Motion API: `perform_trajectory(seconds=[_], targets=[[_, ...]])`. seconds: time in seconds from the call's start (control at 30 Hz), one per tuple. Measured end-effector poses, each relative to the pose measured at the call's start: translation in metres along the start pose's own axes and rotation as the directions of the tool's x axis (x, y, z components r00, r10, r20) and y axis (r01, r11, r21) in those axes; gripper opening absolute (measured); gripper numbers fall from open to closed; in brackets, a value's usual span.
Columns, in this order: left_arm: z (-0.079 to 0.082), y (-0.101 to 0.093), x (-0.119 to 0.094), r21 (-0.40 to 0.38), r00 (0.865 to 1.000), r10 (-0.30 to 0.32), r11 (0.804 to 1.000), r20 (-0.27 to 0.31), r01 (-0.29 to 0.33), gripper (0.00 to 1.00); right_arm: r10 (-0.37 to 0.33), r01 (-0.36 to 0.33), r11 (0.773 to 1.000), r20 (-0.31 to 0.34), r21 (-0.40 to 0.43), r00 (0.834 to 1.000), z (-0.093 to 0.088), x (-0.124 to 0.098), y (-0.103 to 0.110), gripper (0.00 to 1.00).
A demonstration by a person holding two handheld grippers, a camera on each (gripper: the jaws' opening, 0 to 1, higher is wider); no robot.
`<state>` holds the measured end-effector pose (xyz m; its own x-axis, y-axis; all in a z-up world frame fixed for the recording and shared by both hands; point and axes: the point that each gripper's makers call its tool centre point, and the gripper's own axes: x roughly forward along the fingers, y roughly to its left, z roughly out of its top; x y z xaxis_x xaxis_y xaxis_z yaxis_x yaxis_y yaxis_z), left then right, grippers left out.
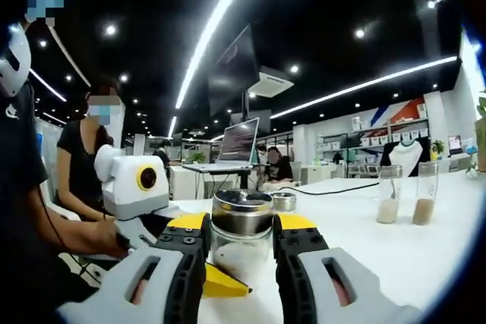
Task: Rotate the seasoning bottle until the label or dispensing opening points toward the visible target arrow and the bottle remains upright within the marked orientation range
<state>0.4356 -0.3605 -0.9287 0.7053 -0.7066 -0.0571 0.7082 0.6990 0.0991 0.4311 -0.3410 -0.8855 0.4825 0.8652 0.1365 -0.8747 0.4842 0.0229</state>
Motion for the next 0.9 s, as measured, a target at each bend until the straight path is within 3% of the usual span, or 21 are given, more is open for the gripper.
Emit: perform_trajectory(seconds=[0.23,0.43,0.6,0.8,0.9], targets=[[0.000,0.005,0.001,0.011,0.996,0.085,0.996,0.016,-0.085,0.35,-0.137,0.136,0.990,-0.010,-0.023,0.991,-0.001,0.007,-0.003,0.31],[-0.004,0.009,0.003,0.048,0.988,0.157,0.986,0.001,-0.157,0.35,-0.241,0.241,0.970,-0.027,-0.022,0.970,-0.004,0.010,-0.009,0.32],[-0.005,0.010,0.005,0.063,0.983,0.181,0.981,0.015,-0.181,0.35,-0.305,0.305,0.952,-0.007,-0.012,0.952,-0.003,0.009,-0.012,0.32],[-0.003,0.011,0.006,0.062,0.984,0.173,0.983,0.029,-0.175,0.35,-0.330,0.330,0.944,0.002,-0.021,0.944,0.000,0.008,-0.012,0.32],[-0.002,0.011,0.008,0.039,0.991,0.128,0.991,0.031,-0.130,0.36,-0.291,0.291,0.956,0.005,-0.022,0.957,0.002,0.007,-0.012,0.31]])
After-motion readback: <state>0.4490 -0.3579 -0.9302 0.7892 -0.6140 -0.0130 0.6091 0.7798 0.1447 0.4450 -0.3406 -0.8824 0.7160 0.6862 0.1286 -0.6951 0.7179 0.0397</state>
